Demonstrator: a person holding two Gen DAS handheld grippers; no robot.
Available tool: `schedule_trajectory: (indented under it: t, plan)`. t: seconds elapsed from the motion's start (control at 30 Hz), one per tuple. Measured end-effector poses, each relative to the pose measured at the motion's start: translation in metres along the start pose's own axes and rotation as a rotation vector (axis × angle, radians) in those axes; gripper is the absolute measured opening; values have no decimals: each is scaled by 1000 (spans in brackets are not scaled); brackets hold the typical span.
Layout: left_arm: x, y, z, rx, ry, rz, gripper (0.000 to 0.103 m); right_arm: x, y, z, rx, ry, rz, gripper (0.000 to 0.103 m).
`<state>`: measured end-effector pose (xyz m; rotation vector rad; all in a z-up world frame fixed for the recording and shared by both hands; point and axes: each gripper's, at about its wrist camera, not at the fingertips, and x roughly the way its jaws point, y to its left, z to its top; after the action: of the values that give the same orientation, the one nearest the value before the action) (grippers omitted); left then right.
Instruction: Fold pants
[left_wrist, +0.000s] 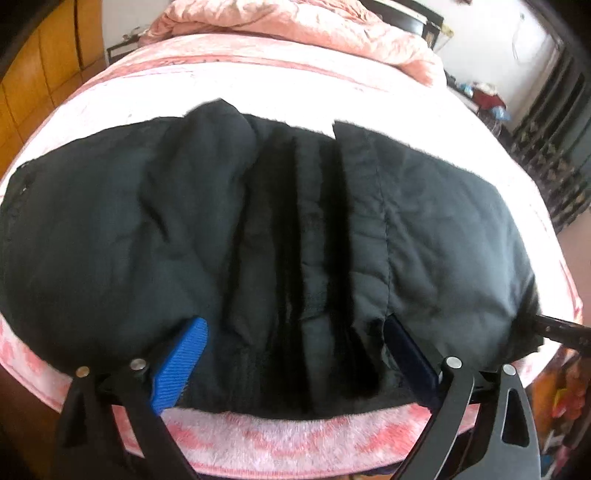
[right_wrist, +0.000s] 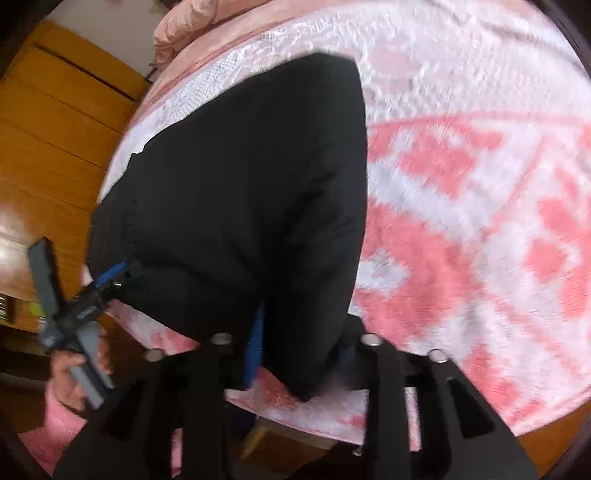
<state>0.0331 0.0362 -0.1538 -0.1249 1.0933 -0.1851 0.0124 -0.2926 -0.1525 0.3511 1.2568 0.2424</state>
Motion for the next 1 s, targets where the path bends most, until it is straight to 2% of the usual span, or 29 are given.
schedule_trajectory:
  t: [0.03,0.1,0.17,0.23,0.27,0.37,0.43,0.5,0.63,0.8,1.0]
  plan:
    - [-8,3,0,-9,-17,-5,97,-9,9,2,-31,-32,-84,49]
    - [-23,13,0,-24,-48,-10,97,-26,29,0,-92,-101,-205,53]
    - [-36,28,1,-47,-66,0,97,-40,48,0,-131,-157,-261,56]
    - [-45,45,1,-78,-74,10,97,-45,70,1,-167,-185,-232,56]
    - [-51,58,0,-105,-80,16,97,-44,86,2,-193,-184,-188,56]
    - [-64,96,-1,-189,-97,39,97,-28,133,7,-247,-150,-70,56]
    - [-69,124,-2,-243,-100,52,97,-10,163,11,-272,-116,-27,55]
    - [-75,153,-4,-307,-108,59,97,12,191,13,-308,-80,-14,55]
    - [-88,207,-8,-428,-130,53,97,52,219,13,-358,-21,-14,54]
    - [-89,269,-21,-596,-148,35,94,86,227,13,-365,24,-31,51]
    - [-78,324,-37,-774,-148,-40,89,94,226,12,-386,27,-49,51]
